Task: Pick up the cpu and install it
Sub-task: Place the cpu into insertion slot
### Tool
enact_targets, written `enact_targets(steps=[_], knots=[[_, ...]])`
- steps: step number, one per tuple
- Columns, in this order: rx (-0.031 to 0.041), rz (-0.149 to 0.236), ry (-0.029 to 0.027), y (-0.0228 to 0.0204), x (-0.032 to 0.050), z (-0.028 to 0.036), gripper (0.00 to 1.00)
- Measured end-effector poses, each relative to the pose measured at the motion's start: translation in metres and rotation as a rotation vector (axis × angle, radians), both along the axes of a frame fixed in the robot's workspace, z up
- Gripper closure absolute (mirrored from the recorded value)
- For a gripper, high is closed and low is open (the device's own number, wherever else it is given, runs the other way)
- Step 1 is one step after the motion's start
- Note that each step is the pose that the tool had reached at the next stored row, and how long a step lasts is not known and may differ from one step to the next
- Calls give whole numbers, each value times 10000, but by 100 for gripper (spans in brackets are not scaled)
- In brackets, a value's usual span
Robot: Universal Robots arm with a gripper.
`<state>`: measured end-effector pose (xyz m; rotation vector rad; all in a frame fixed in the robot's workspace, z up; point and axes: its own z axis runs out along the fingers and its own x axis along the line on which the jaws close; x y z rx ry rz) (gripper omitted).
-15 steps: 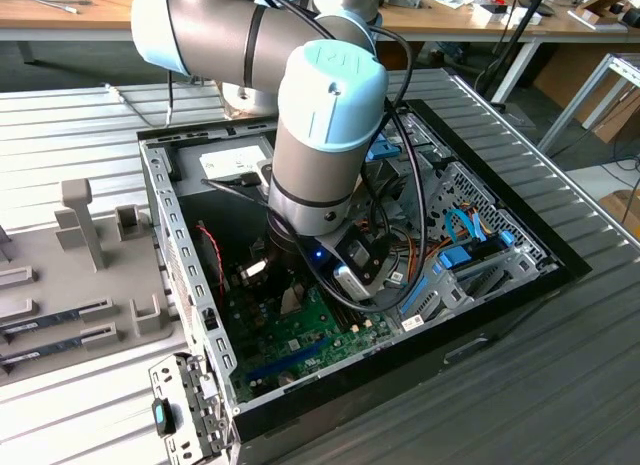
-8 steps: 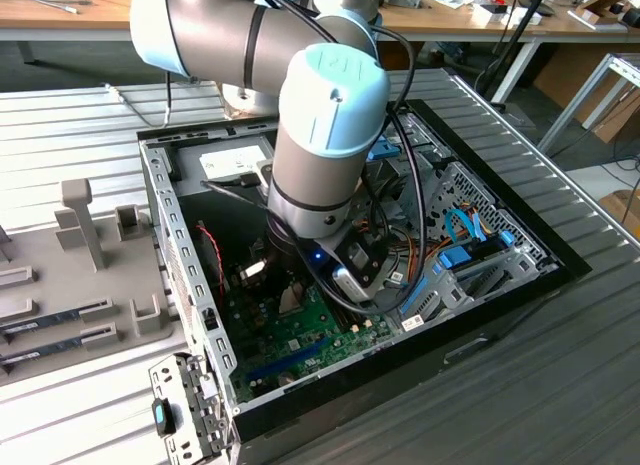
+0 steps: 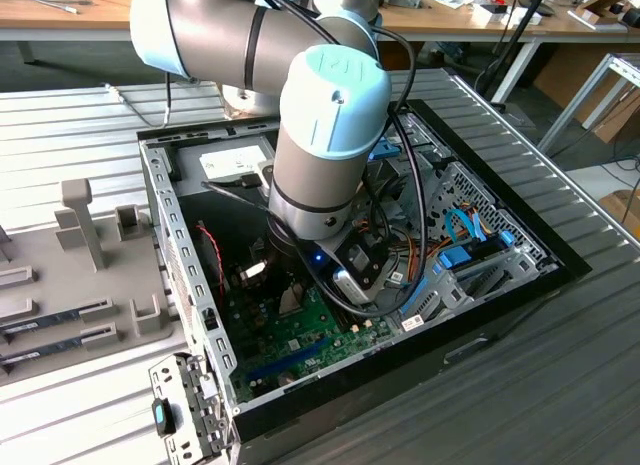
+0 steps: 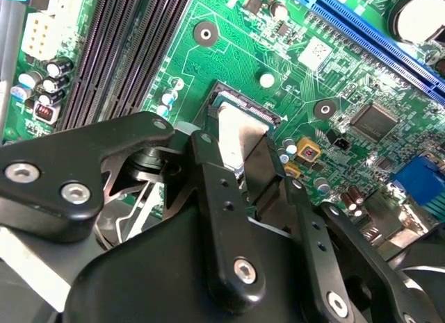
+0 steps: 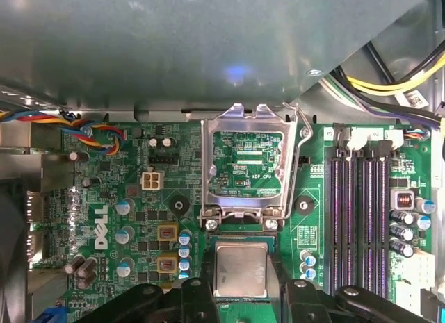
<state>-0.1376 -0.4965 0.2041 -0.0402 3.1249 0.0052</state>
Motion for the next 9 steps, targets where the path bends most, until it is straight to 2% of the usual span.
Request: enact_targets(steps=[3, 7, 9], knots=[[-5, -3, 0, -22, 5, -1, 60], [-6, 315, 0, -24, 12, -1, 60], [-4, 334, -1, -23, 16, -1, 60]])
